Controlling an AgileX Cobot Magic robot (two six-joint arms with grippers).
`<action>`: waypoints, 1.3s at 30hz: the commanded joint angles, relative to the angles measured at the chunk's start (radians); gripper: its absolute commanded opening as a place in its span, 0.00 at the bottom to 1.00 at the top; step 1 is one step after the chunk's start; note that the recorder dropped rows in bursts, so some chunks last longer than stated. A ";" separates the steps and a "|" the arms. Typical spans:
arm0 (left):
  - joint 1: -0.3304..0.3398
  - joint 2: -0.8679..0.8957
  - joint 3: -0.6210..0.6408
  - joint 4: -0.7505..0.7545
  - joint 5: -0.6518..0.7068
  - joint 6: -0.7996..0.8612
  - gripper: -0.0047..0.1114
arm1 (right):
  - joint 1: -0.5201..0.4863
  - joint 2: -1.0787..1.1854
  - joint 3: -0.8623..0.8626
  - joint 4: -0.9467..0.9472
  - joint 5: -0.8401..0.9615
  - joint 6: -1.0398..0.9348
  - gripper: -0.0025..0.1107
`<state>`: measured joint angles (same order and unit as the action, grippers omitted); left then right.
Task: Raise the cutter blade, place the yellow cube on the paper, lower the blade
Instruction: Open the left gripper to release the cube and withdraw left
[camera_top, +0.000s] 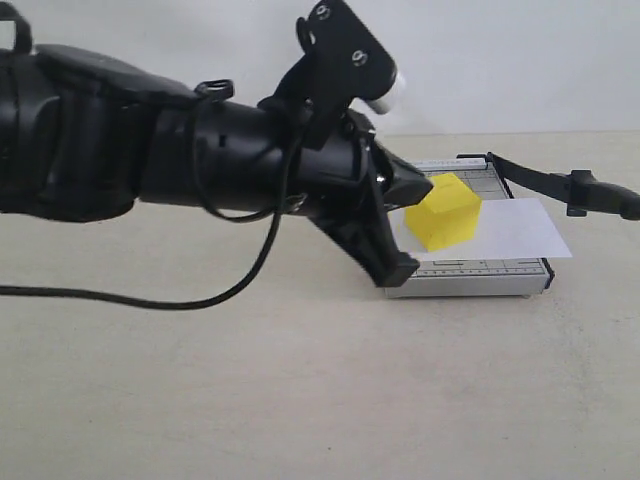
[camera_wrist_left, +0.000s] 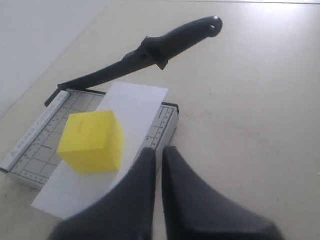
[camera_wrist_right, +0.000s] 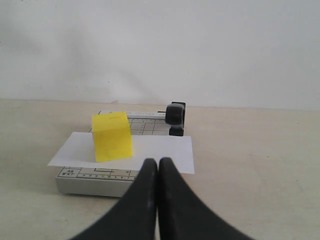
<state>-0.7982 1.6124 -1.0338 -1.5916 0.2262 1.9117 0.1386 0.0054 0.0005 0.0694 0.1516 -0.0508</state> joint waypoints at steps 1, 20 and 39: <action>-0.006 -0.120 0.111 -0.005 0.016 -0.012 0.08 | 0.000 -0.005 -0.001 0.003 -0.006 -0.003 0.02; -0.004 -0.548 0.346 -0.005 0.182 -0.012 0.08 | 0.000 -0.005 -0.001 0.003 -0.006 -0.003 0.02; -0.002 -1.072 0.662 -0.110 0.088 -0.033 0.08 | 0.000 -0.005 -0.001 0.003 -0.006 -0.003 0.02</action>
<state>-0.7982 0.6231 -0.4415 -1.6484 0.3549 1.8931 0.1386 0.0054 0.0005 0.0694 0.1516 -0.0508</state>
